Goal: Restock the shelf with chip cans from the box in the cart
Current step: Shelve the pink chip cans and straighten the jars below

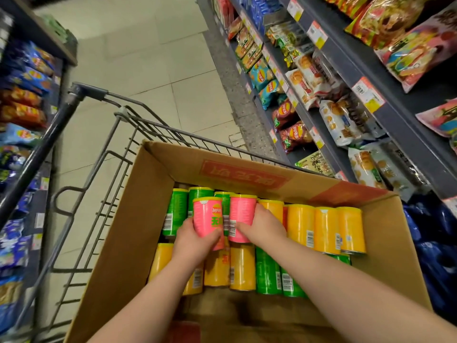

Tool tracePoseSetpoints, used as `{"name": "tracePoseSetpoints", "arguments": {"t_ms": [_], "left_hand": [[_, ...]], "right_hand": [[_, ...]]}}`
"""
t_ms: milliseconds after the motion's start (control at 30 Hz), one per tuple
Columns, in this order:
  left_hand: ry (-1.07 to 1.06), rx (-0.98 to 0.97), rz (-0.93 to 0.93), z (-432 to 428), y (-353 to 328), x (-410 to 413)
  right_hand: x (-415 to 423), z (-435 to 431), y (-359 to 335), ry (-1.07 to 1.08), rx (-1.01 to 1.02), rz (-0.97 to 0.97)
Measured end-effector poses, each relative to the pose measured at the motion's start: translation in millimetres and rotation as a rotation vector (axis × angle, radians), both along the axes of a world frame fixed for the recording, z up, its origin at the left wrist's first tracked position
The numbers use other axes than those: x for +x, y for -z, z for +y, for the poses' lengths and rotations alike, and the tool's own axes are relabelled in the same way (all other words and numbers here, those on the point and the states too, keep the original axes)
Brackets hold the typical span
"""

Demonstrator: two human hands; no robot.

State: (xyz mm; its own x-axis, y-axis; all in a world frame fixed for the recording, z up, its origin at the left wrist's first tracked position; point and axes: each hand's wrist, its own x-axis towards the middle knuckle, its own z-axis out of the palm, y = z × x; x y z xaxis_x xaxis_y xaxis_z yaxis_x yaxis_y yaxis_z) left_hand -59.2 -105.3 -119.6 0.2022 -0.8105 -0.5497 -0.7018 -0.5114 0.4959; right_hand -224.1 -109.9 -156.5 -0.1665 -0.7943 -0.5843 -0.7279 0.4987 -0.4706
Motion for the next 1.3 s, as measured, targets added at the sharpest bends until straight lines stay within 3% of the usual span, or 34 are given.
{"name": "tracePoseSetpoints", "arguments": {"t_ms": [300, 633, 933, 1300], "left_hand": [[-0.105, -0.003, 0.036, 12, -16, 24], [-0.056, -0.044, 0.121, 25, -37, 22], [0.073, -0.095, 0.236, 61, -75, 17], [0.185, -0.175, 0.464, 122, -116, 22]], "right_hand": [[17, -11, -3, 0.053, 0.031, 0.115], [5, 19, -31, 0.229, 0.016, -0.144], [0, 81, -92, 0.339, -0.100, -0.224], [10, 175, -162, 0.475, -0.328, -0.176]]}}
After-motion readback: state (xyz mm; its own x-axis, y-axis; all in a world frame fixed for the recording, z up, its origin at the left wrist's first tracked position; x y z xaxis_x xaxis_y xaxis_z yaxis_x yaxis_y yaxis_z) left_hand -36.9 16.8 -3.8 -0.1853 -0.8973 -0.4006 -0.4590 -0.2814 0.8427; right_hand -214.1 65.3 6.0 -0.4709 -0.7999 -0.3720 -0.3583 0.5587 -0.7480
